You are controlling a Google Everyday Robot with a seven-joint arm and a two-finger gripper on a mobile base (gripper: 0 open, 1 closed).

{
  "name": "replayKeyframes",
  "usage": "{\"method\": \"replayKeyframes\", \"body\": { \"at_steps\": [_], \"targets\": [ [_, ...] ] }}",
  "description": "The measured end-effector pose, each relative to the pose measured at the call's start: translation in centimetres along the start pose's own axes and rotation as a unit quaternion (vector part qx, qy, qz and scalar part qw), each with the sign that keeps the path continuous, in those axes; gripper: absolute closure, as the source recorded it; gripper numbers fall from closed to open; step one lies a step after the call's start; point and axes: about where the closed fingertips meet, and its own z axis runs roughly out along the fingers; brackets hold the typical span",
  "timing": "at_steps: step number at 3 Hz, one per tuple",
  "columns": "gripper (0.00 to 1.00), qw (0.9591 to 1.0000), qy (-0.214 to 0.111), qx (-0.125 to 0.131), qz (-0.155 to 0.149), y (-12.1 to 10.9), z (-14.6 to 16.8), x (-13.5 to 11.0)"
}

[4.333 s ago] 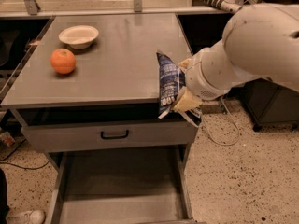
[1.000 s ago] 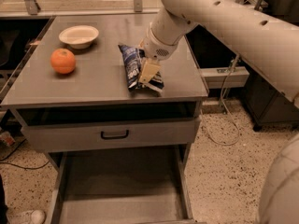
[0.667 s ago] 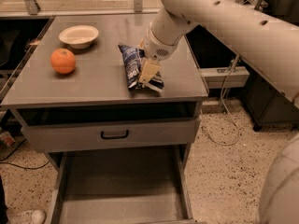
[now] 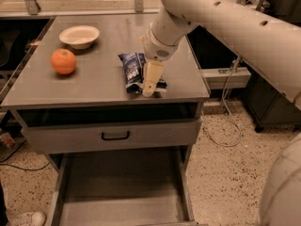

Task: Pick blue chip bag from middle drawer and place on counter

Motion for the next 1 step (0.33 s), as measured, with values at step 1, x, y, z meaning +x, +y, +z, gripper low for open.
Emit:
{"method": "replayKeyframes", "body": {
  "at_steps": [1],
  "targets": [
    [0.00, 1.0000, 0.000, 0.000, 0.000, 0.00, 0.00, 0.00]
  ]
}}
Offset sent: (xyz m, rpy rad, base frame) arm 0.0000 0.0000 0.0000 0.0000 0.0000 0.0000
